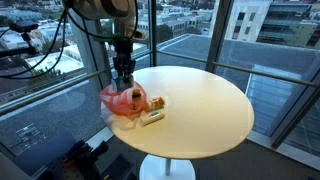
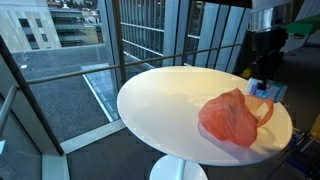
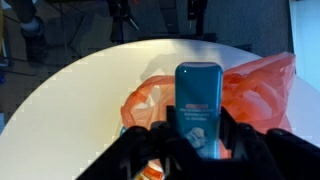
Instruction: Put the blue container in the plastic bag
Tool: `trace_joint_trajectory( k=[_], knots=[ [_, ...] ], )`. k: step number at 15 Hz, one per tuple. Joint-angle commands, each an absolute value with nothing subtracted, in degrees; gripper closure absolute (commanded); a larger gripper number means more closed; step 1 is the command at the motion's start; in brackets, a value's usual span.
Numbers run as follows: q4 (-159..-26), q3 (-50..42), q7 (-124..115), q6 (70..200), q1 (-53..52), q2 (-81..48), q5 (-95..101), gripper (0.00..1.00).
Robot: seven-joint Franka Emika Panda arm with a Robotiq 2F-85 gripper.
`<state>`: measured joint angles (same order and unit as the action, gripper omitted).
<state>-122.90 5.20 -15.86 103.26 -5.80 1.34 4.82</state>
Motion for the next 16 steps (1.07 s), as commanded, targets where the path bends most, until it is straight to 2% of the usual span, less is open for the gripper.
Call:
trace_joint_trajectory(
  k=[1,16],
  knots=[
    [-120.79,5.95,-12.05,102.23,-6.29,-1.65,3.66,0.82],
    [-103.13,6.03,-9.29,102.29,-8.06,-20.46,4.53,0.82]
  ],
)
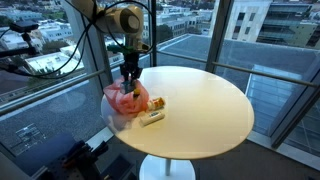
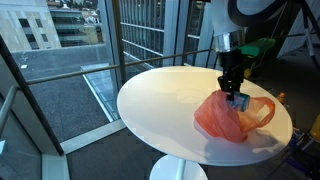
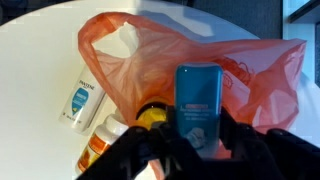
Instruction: Put the blue container in the plastic bag
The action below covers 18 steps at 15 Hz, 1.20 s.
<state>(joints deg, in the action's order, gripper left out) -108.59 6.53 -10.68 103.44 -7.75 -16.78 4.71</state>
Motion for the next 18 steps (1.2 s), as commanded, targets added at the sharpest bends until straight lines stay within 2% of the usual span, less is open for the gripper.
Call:
trace_joint_trajectory(
  k=[1,3,4,5,6,7,10,18],
  knots=[
    [-102.08,5.87,-9.69,102.71,-8.21,-21.48,4.93,0.82],
    [-100.17,5.42,-10.62,103.52,-8.54,-23.57,5.79,0.82],
    [-99.34,5.20,-10.86,103.67,-8.60,-24.49,5.86,0.78],
    [-98.78,5.00,-10.97,103.96,-8.66,-25.16,5.90,0.46],
    [-98.21,4.78,-11.00,104.11,-8.72,-25.77,5.93,0.31],
    [-97.82,4.52,-11.10,104.24,-8.79,-26.18,6.01,0.25],
    [-97.10,3.89,-11.23,104.04,-8.86,-26.48,6.33,0.01],
    [-96.37,1.86,-11.19,96.85,-7.83,-22.65,6.45,0.00]
  ],
)
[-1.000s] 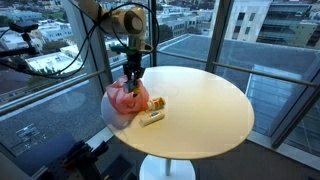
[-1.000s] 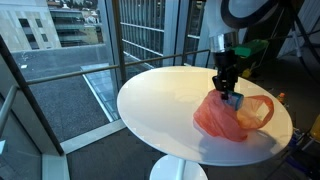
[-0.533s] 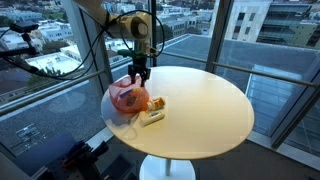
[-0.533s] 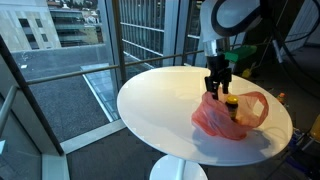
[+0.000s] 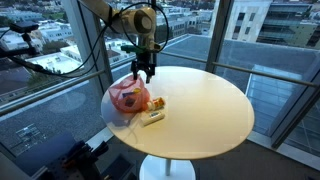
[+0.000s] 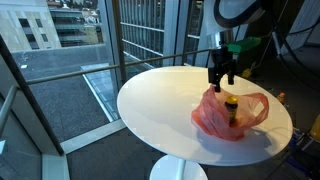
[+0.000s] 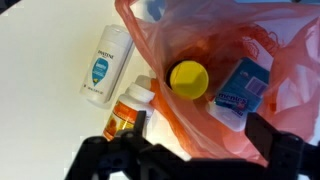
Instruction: Put the blue container in the plastic bag
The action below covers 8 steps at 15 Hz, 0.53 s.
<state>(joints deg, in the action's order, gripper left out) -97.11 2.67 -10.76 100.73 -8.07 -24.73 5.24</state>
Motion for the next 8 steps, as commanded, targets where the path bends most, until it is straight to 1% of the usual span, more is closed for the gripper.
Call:
trace_joint_trajectory(
  k=[1,4,8],
  knots=[
    [-96.47,1.55,-11.14,95.81,-7.53,-21.86,6.30,0.00],
    [-96.73,0.54,-11.32,94.03,-6.49,-19.56,6.14,0.00],
    [-98.64,-0.31,-10.03,95.95,-4.67,-14.72,6.18,0.00]
  ],
)
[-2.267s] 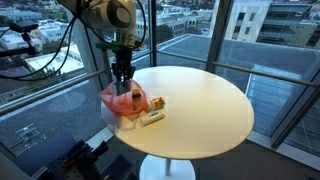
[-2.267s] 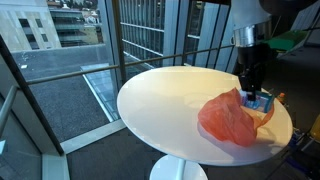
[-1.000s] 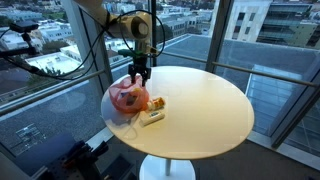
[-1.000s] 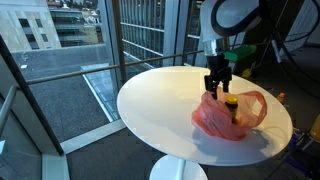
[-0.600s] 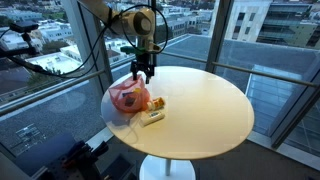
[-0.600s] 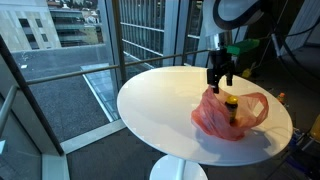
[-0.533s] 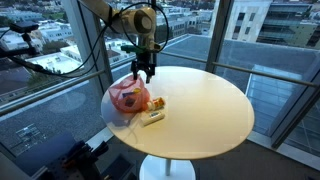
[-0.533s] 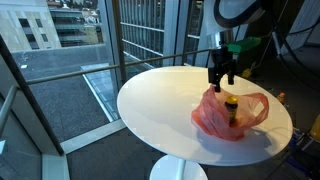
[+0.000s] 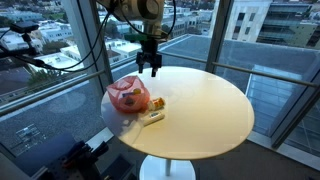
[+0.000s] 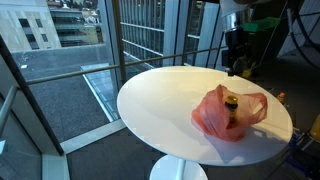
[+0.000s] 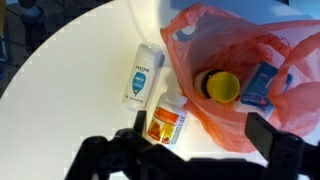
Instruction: Put the blue container in the plastic bag
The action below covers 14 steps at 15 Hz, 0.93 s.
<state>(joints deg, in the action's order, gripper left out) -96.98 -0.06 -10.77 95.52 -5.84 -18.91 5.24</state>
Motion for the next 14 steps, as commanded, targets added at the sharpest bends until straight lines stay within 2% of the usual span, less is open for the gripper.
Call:
trace_joint_trajectory(
  k=[1,14],
  knots=[
    [-99.25,-0.46,-10.04,96.33,-4.30,-13.36,6.26,0.00],
    [-116.88,-0.48,-0.17,107.37,-1.71,7.93,4.49,0.00]
  ],
)
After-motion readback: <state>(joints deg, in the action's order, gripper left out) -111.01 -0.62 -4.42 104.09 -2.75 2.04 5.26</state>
